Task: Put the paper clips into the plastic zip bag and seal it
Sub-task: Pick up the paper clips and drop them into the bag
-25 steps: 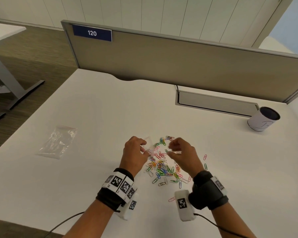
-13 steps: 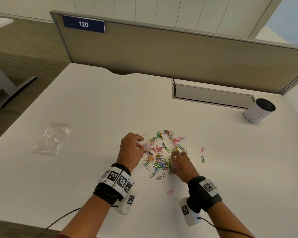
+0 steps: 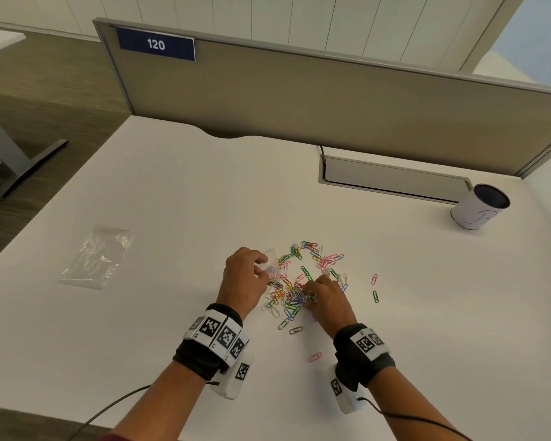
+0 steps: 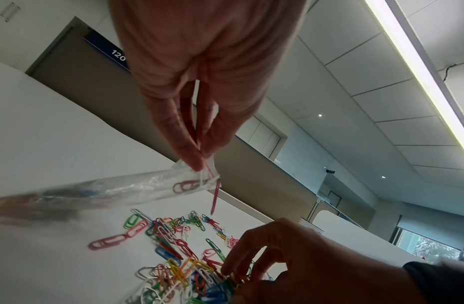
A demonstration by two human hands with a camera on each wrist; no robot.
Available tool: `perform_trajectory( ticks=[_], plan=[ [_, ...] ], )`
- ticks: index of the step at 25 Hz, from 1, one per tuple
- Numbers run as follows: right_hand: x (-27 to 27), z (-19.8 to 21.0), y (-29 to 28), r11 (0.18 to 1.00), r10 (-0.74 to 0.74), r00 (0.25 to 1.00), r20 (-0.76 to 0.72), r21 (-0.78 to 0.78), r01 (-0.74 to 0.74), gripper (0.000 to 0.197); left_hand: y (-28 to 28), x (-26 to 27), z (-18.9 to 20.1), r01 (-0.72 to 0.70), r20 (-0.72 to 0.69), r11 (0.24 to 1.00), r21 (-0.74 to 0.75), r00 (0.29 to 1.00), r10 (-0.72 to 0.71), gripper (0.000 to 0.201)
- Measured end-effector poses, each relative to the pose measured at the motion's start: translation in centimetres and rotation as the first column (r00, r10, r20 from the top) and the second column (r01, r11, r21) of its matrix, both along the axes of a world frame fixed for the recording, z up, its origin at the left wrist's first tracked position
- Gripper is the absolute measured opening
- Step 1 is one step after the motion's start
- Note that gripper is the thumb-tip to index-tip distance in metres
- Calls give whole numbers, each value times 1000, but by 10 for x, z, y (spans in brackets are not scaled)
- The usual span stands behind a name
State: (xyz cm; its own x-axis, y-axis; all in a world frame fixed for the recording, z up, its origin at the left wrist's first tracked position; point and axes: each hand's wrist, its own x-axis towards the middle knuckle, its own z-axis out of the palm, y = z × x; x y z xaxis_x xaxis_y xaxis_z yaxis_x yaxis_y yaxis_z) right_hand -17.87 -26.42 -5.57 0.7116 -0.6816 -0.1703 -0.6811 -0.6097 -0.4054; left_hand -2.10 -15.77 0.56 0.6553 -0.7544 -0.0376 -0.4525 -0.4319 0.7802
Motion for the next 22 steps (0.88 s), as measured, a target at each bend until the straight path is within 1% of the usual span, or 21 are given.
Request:
perform_trajectory(
  ticks=[2, 5, 7, 8, 9, 11, 13, 15, 16, 17, 18, 19, 20, 22],
  plan=[
    [2, 3, -1, 997, 33, 999, -10, -66, -34, 16, 0, 0, 0, 1, 4, 1000, 2, 1000, -1, 23],
    [5, 10, -1, 993, 60, 997, -54, -102, -65, 16, -1, -1, -1, 6, 0, 1000, 1, 1000, -6, 23],
    [4, 11, -5, 996, 42, 998, -39, -71, -44, 16, -1, -1, -1, 6, -1, 1000, 0, 1000, -6, 23],
    [3, 9, -9, 999, 16, 1000, -8, -48, -16, 17, -1, -1, -1, 4, 0, 1000, -5, 1000, -4, 22],
    [2, 8, -13, 999, -31, 999, 35, -11, 31, 18, -1, 0, -1, 0, 0, 1000, -10, 1000, 0, 22],
    [-1, 10, -22, 984, -152, 981, 122, 118, 137, 17, -1, 0, -1, -4, 0, 1000, -10, 1000, 4, 21],
    [-7, 15, -27, 933, -285, 939, 195, 279, 225, 13, 0, 0, -1, -6, 1, 1000, -6, 1000, 6, 21],
    [-10, 23, -27, 847, -425, 859, 285, 461, 266, 13, 1, 0, 0, -7, 3, 1000, -4, 1000, 7, 21],
    [-10, 30, -25, 779, -506, 794, 337, 574, 252, 16, 2, -1, 0, -8, 2, 1000, -4, 1000, 8, 21],
    [-8, 41, -21, 704, -574, 728, 376, 680, 203, 18, 2, -1, 0, -8, 0, 1000, -4, 1000, 8, 21],
    [-5, 50, -17, 639, -617, 674, 405, 758, 130, 20, 2, -2, 0, -7, 0, 1000, -3, 1000, 7, 21],
    [1, 60, -12, 599, -634, 644, 428, 799, 59, 22, 2, -2, 0, -5, 3, 1000, 0, 1000, 5, 21],
    [7, 69, -9, 580, -630, 635, 447, 814, 2, 23, 2, -3, 0, -1, 8, 1000, 1, 1000, 1, 21],
    [22, 81, -3, 600, -579, 666, 471, 799, -44, 23, 1, -6, 0, 3, 13, 1000, -7, 1000, -3, 22]
  ],
)
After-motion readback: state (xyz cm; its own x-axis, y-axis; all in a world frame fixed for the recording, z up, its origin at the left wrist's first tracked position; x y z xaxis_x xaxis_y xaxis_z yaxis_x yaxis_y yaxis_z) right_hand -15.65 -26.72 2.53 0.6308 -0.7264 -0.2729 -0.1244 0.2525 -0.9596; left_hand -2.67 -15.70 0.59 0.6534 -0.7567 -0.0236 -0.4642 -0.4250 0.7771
